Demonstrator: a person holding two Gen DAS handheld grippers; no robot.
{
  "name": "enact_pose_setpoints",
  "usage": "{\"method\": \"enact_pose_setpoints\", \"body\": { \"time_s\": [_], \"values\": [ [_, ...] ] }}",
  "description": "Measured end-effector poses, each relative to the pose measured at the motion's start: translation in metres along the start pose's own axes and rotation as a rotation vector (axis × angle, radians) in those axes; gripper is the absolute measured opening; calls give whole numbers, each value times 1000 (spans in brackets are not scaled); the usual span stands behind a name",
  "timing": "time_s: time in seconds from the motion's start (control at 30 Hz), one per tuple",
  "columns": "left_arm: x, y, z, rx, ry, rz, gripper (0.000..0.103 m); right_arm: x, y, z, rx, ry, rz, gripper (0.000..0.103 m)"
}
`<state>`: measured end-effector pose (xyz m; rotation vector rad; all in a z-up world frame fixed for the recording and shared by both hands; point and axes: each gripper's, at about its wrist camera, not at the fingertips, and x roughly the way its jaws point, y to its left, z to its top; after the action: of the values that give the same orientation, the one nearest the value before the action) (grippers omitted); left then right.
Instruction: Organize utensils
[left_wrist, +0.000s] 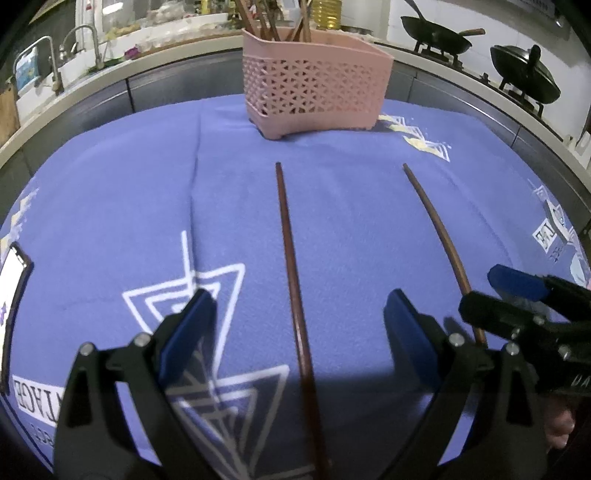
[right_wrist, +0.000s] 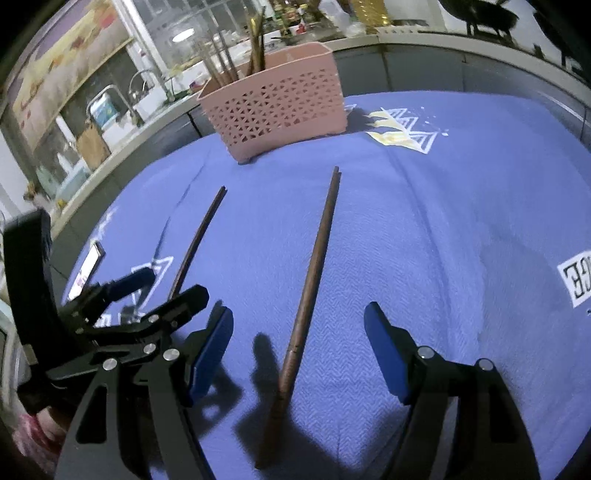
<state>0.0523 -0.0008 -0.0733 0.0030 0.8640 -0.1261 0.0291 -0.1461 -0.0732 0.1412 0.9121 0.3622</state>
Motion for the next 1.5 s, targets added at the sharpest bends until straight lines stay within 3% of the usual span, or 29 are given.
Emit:
{"method": "enact_pose_setpoints", "body": {
  "time_s": [0.17, 0.23, 0.4, 0.83, 1.0, 1.1, 1.17, 1.33, 1.5],
  "values": [
    [1, -1, -1, 9, -1, 9, 91, 3, 8, -3, -72, 1, -50, 72],
    [1, -2, -1, 9, 0, 9, 91, 4, 10, -4, -102, -2, -80, 67],
    [1, -2, -1, 10, -1, 9, 91, 2, -1, -1, -68, -10, -112, 65],
    [1, -2, -1, 11, -1, 9, 91, -6, 7, 1, -44, -28, -20, 65],
    [1, -1, -1, 11, -1, 8, 91, 4, 15, -2, -74, 17, -21, 65],
    [0, -1, -1, 12, -1, 9, 91, 6, 20, -4, -120, 13, -63, 64],
    [1, -2, -1, 13, 0, 9, 91, 6, 19, -5, -137, 4, -95, 60],
    [1, -2, 0, 15, 0, 11, 91, 4, 10, -5, -161, -14, -159, 36],
    [1, -3, 0, 19, 2, 14, 91, 3, 4, -5, -166, -20, -162, 15]
  ]
}}
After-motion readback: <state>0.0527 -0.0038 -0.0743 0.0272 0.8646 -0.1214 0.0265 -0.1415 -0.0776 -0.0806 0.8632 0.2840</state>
